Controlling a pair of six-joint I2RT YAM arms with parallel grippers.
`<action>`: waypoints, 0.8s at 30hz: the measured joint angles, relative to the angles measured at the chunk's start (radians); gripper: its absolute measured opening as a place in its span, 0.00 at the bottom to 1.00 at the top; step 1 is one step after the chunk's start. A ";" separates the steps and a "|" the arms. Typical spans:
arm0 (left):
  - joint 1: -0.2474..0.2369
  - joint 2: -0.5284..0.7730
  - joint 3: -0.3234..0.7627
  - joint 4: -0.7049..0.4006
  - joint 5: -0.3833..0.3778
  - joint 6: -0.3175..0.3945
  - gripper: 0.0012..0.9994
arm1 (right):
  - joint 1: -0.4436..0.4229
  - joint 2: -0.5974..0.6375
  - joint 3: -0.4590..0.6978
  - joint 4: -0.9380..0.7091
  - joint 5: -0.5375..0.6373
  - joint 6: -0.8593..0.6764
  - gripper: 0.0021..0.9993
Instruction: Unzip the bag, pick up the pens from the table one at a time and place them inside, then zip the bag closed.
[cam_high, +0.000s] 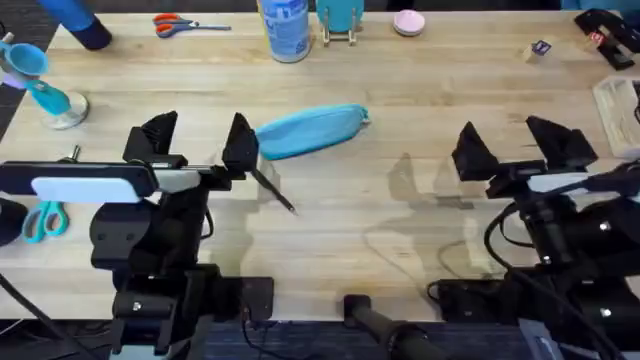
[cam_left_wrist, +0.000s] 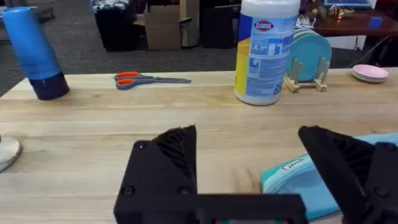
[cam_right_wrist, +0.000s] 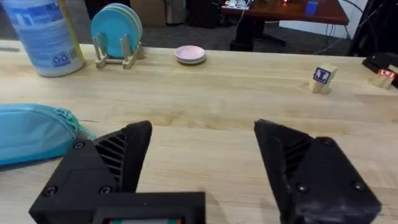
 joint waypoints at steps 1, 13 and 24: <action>0.000 0.000 0.000 0.001 -0.004 0.001 1.00 | 0.000 0.000 0.000 0.000 0.003 0.000 1.00; 0.000 0.000 0.083 -0.129 -0.030 0.024 1.00 | 0.000 0.010 0.106 -0.201 0.055 0.000 1.00; 0.000 0.089 0.377 -0.302 -0.051 0.048 1.00 | 0.000 0.292 0.452 -0.389 0.067 0.000 1.00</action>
